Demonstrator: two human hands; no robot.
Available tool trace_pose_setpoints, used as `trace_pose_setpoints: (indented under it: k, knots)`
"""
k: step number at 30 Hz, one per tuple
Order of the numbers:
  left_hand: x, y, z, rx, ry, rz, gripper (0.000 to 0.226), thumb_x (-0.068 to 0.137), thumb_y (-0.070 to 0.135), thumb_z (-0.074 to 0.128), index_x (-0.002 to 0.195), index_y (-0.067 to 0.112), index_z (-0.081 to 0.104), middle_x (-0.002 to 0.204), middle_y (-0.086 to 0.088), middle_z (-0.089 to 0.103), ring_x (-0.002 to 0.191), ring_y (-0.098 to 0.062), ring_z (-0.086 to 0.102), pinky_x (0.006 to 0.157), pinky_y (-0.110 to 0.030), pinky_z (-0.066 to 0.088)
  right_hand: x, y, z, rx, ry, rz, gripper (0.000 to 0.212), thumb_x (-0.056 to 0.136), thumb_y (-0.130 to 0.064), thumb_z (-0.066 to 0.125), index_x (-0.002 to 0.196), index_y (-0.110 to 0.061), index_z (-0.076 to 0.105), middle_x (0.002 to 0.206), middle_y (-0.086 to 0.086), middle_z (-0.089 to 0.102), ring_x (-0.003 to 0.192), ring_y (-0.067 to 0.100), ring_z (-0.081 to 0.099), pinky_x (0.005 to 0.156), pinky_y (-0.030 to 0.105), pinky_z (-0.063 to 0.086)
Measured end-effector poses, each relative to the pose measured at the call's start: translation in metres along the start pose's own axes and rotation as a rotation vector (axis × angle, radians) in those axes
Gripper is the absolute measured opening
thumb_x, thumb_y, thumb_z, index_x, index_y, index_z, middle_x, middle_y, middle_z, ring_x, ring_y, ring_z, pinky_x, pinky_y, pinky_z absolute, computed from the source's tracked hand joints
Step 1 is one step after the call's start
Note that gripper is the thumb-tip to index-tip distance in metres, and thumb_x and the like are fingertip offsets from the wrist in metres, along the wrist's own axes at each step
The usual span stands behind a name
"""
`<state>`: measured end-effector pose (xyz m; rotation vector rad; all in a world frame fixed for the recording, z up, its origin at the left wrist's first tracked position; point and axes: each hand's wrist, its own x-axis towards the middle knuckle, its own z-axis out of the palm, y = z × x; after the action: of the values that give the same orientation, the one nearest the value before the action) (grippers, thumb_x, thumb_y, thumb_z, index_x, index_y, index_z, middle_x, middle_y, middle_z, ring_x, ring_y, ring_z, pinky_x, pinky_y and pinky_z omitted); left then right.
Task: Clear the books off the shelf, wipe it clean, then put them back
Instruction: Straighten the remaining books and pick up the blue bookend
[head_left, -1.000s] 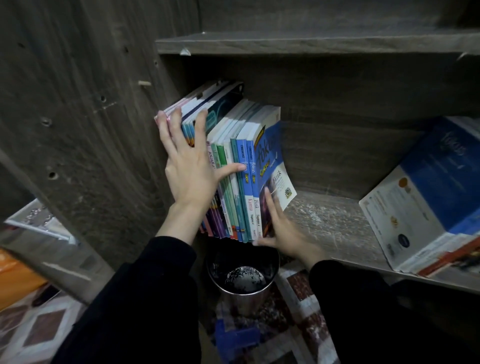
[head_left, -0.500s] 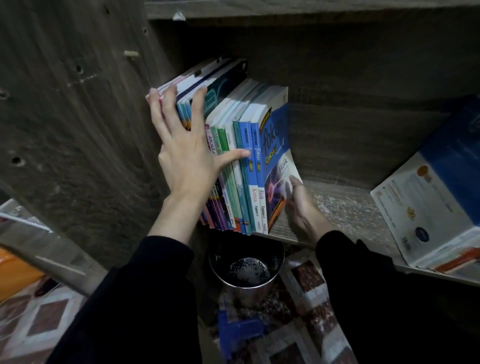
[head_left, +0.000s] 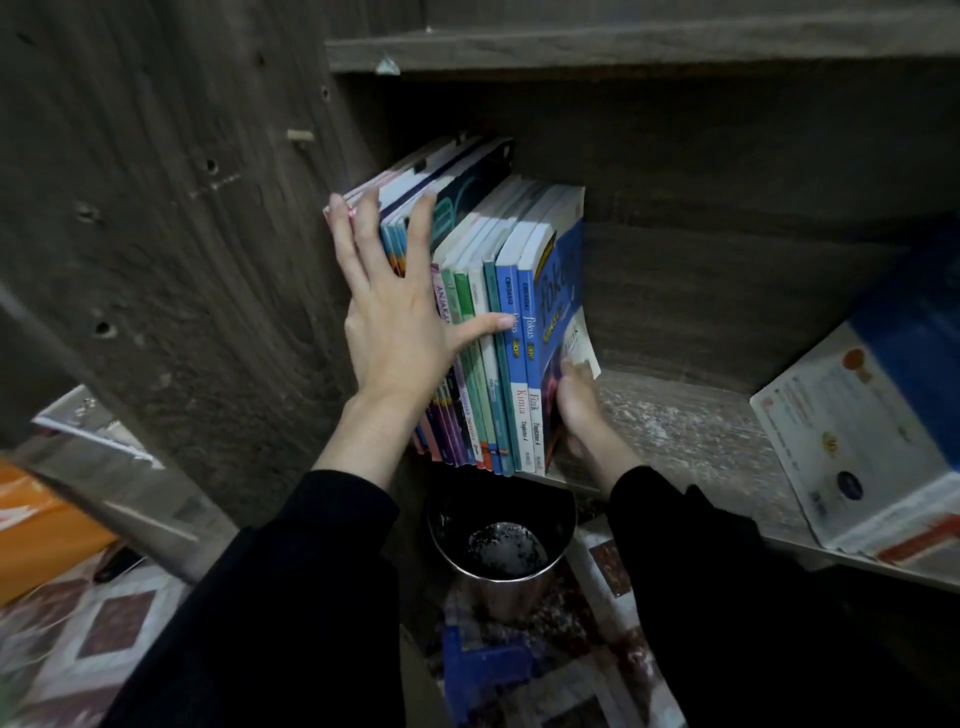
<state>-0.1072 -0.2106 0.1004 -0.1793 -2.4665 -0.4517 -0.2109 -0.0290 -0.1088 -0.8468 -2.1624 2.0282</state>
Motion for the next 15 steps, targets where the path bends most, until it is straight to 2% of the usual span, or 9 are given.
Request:
trace_pose_setpoints:
  k: [3, 6, 8, 12, 15]
  knots:
    - [0.000, -0.002, -0.007, -0.118, -0.053, 0.035, 0.115, 0.062, 0.067, 0.070, 0.152, 0.026, 0.012, 0.158, -0.012, -0.004, 0.145, -0.032, -0.015, 0.102, -0.053, 0.038, -0.094, -0.049, -0.018, -0.039, -0.009, -0.145, 0.066, 0.088, -0.060, 0.033, 0.144, -0.023, 0.034, 0.145, 0.007, 0.045, 0.137, 0.032, 0.034, 0.113, 0.053, 0.023]
    - [0.001, -0.002, -0.013, -0.171, -0.034, 0.028, 0.106, 0.070, 0.048, 0.078, 0.152, 0.023, 0.015, 0.158, -0.011, 0.002, 0.145, -0.030, -0.011, 0.114, -0.047, 0.017, -0.123, -0.064, -0.028, -0.084, -0.007, -0.292, 0.053, 0.100, -0.046, 0.037, 0.145, -0.020, 0.034, 0.146, 0.005, 0.043, 0.136, 0.028, 0.036, 0.112, 0.048, 0.026]
    - [0.001, 0.002, -0.016, -0.175, -0.014, 0.017, 0.100, 0.072, 0.044, 0.078, 0.151, 0.022, 0.020, 0.158, -0.011, 0.004, 0.146, -0.030, -0.009, 0.117, -0.049, 0.010, -0.132, -0.073, -0.032, -0.088, -0.032, -0.372, 0.054, 0.099, -0.049, 0.037, 0.145, -0.021, 0.035, 0.148, 0.002, 0.040, 0.137, 0.025, 0.034, 0.113, 0.047, 0.026]
    - [0.000, 0.014, -0.021, -0.131, 0.017, 0.014, 0.093, 0.075, 0.044, 0.075, 0.149, 0.021, 0.025, 0.158, -0.014, 0.005, 0.145, -0.032, -0.011, 0.119, -0.049, 0.003, -0.145, -0.091, -0.041, -0.186, -0.076, -0.417, 0.052, 0.100, -0.049, 0.035, 0.146, -0.025, 0.035, 0.153, 0.001, 0.032, 0.142, 0.024, 0.021, 0.114, 0.041, 0.017]
    - [-0.006, 0.025, -0.023, -0.100, 0.046, 0.115, 0.083, 0.081, 0.038, 0.071, 0.148, 0.019, 0.027, 0.157, -0.017, 0.007, 0.145, -0.033, -0.010, 0.116, -0.044, -0.003, -0.153, -0.100, -0.048, -0.259, -0.121, -0.440, 0.049, 0.100, -0.044, 0.037, 0.145, -0.026, 0.038, 0.151, 0.005, 0.036, 0.140, 0.025, 0.027, 0.113, 0.037, 0.020]
